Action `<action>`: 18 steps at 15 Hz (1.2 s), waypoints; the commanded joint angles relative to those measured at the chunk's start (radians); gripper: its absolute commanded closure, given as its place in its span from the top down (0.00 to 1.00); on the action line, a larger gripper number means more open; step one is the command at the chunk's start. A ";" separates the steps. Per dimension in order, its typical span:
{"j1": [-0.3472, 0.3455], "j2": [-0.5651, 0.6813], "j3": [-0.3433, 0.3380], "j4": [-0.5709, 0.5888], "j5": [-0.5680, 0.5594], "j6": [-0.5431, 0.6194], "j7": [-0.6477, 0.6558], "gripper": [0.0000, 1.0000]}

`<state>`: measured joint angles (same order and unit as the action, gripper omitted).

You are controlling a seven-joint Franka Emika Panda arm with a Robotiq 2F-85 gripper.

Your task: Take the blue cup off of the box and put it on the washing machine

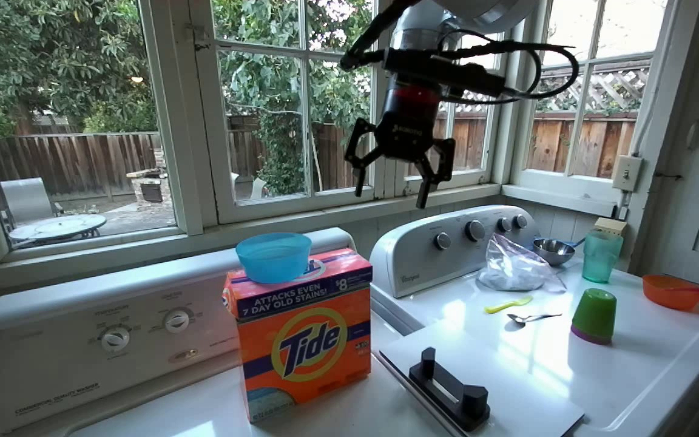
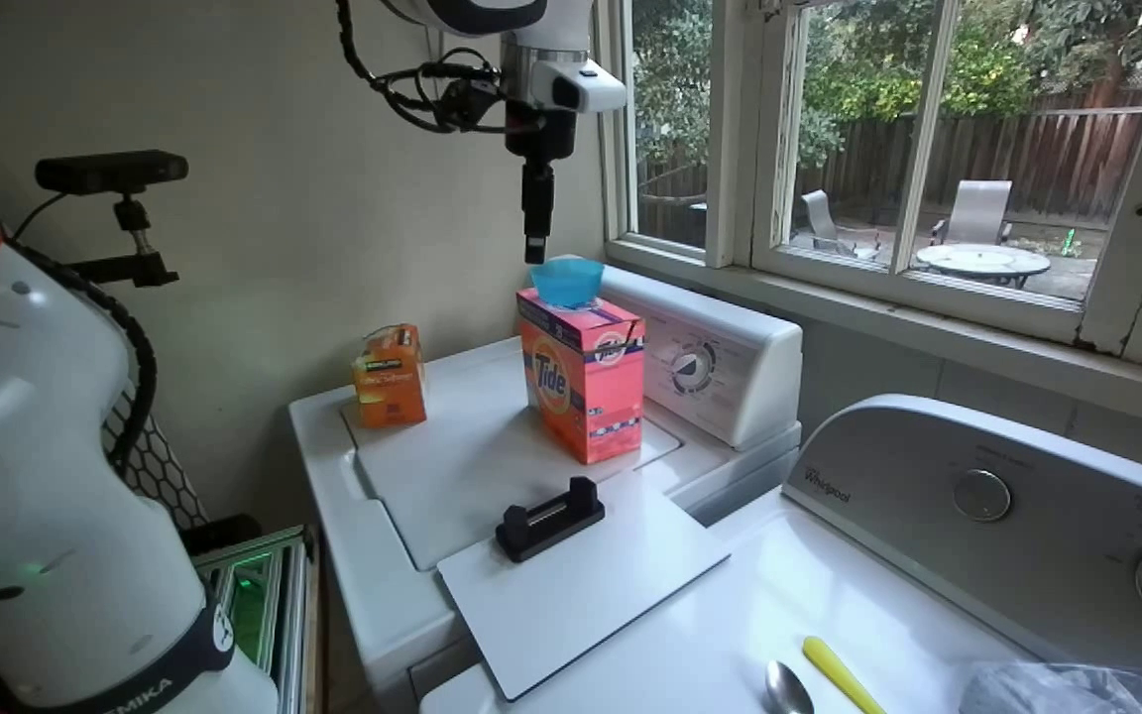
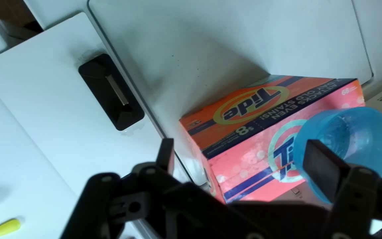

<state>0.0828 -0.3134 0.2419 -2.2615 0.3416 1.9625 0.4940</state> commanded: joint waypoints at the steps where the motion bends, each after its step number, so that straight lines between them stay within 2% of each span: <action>1: 0.042 0.114 0.032 0.030 0.012 0.114 0.046 1.00; 7: 0.101 0.256 0.053 0.044 -0.008 0.389 0.067 1.00; 11: 0.129 0.317 0.045 0.078 -0.017 0.484 0.064 1.00; 12: 0.133 0.328 0.042 0.087 -0.010 0.494 0.058 0.80; 18: 0.144 0.365 0.029 0.128 -0.024 0.488 0.042 0.35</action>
<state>0.2101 0.0264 0.2871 -2.1568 0.3399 2.4500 0.5308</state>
